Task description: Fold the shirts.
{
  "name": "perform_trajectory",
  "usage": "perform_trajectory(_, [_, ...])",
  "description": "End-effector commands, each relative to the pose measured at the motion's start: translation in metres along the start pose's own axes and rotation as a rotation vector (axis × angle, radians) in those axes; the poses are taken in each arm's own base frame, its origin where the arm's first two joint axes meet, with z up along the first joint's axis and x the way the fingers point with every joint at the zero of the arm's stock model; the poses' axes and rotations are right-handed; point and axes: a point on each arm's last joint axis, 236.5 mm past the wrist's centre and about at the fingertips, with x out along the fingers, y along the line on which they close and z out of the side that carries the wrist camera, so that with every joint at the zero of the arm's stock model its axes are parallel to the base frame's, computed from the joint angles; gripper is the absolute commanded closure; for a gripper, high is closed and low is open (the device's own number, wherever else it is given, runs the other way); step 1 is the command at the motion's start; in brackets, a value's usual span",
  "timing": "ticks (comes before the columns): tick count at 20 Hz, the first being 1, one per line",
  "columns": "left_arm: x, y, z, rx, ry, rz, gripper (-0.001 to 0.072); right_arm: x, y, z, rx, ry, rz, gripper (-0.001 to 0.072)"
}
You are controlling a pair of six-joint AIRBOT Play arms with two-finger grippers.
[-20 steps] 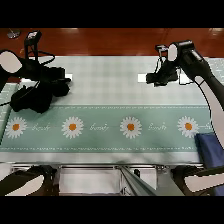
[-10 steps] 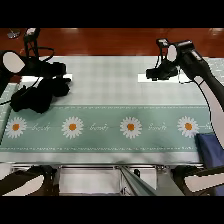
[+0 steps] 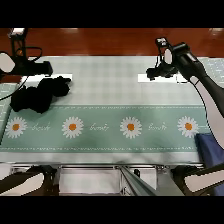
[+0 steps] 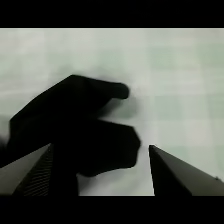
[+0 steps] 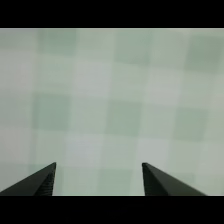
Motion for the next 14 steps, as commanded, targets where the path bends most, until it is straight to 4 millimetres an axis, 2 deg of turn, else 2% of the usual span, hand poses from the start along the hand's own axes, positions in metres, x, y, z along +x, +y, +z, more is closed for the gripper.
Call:
perform_trajectory(1, [0.005, 0.078, -0.045, -0.136, 0.165, 0.144, 0.0004, 0.002, -0.002, -0.009, -0.013, 0.041, -0.014, 0.0092])
perform_trajectory(3, [0.017, 0.111, -0.083, -0.271, 0.295, 0.183, 0.0004, 0.002, -0.002, -0.012, -0.013, 0.052, -0.011, 0.0092])
perform_trajectory(4, [0.026, 0.117, -0.104, -0.330, 0.368, 0.178, 0.0004, 0.002, -0.001, -0.014, -0.011, 0.059, -0.008, 0.0092])
perform_trajectory(5, [0.036, 0.119, -0.123, -0.378, 0.441, 0.157, 0.0004, 0.002, 0.000, -0.015, -0.008, 0.064, -0.002, 0.0092])
perform_trajectory(7, [0.056, 0.115, -0.150, -0.432, 0.541, 0.122, 0.0004, 0.002, 0.003, -0.015, -0.003, 0.064, 0.010, 0.0092])
perform_trajectory(9, [0.073, 0.112, -0.167, -0.436, 0.600, 0.110, 0.0004, 0.002, 0.003, -0.015, -0.003, 0.064, 0.011, 0.0092])
perform_trajectory(11, [0.083, 0.095, -0.177, -0.421, 0.649, 0.033, 0.0012, 0.002, 0.003, -0.015, -0.002, 0.066, 0.011, 0.0092])
perform_trajectory(12, [0.083, 0.086, -0.177, -0.407, 0.661, -0.013, 0.0276, 0.000, 0.003, -0.015, -0.002, 0.064, 0.011, 0.0092])
perform_trajectory(13, [0.080, 0.074, -0.168, -0.368, 0.644, -0.086, 0.0671, -0.003, 0.002, -0.014, -0.001, 0.056, 0.011, 0.0092])
perform_trajectory(14, [0.075, 0.066, -0.148, -0.361, 0.592, -0.135, 0.0676, -0.011, 0.001, -0.010, 0.001, 0.039, 0.012, 0.0092])
